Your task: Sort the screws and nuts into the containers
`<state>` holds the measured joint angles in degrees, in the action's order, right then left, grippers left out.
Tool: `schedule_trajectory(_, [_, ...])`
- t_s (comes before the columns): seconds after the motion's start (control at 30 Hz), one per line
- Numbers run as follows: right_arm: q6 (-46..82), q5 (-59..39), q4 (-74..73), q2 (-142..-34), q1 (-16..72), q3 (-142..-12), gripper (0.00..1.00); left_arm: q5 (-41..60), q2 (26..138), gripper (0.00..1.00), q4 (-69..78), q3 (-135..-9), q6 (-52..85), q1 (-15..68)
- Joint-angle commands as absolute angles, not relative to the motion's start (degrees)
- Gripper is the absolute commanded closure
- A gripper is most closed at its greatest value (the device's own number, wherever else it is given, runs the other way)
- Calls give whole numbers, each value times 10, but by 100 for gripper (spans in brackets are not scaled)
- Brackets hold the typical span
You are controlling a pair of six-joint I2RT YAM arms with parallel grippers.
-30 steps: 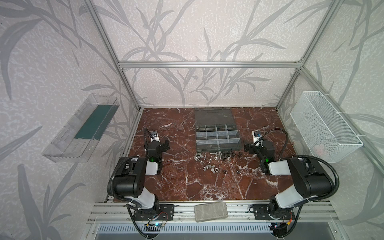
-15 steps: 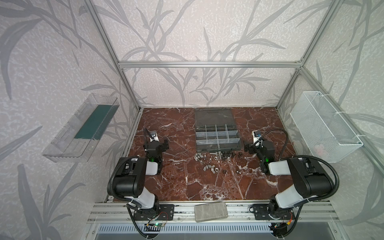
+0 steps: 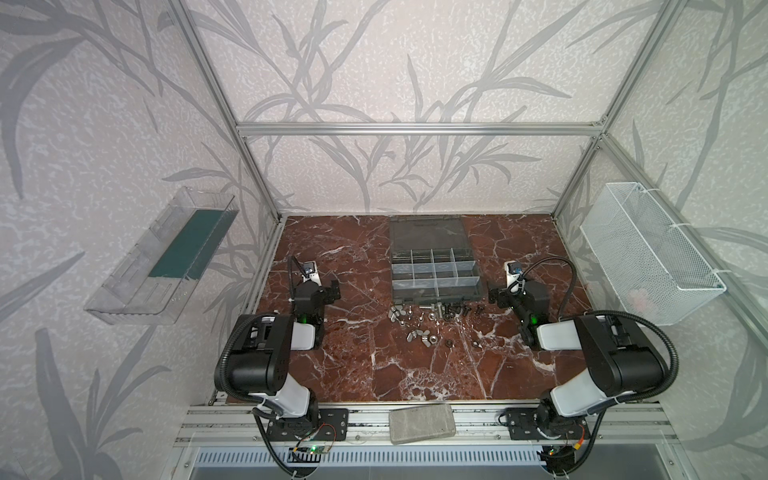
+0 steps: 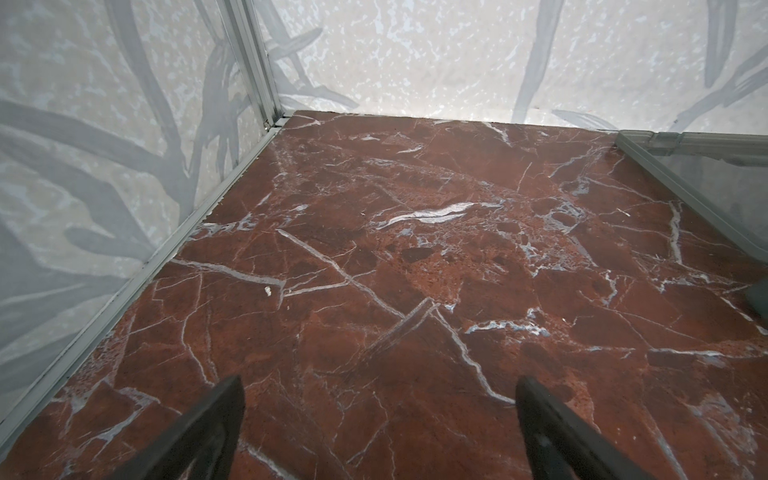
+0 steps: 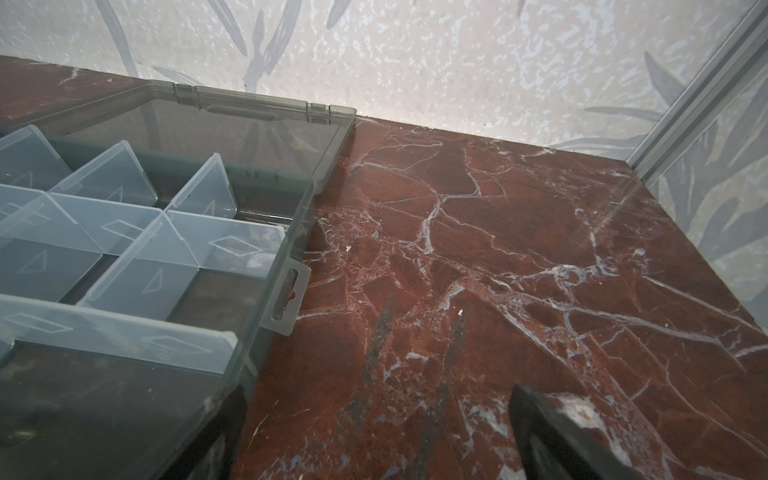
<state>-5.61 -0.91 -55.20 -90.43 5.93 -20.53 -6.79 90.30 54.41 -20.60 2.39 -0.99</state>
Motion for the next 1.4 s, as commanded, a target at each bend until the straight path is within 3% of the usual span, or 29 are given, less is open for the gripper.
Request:
schedule_trajectory(0.0, [-52,-4,-562,-909,58,-214,1,-54,899,0,545,-214,12,-13])
schedule_trajectory(0.43, [-52,-4,-563,-909,58,-214,1,-60,887,1,578,-195,11,-12])
schedule_trajectory(0.63, [-61,-31,-592,-901,58,-196,1,-63,759,0,472,-193,12,-12])
schedule_trajectory(0.77, [-50,1,-566,-834,58,-180,1,-40,675,1,376,-213,44,-11])
schedule_trajectory(0.87, [-48,3,-467,-753,63,-199,1,-10,650,1,321,-233,61,-9])
schedule_trajectory(1.0, [-15,-23,-228,-652,68,-278,1,2,649,0,266,-255,129,-6])
schedule_trajectory(1.17, [49,-45,-5,-586,100,-364,0,45,644,1,156,-283,246,-3])
schedule_trajectory(1.37, [148,-16,132,-575,251,-401,2,116,636,0,108,-276,356,-2])
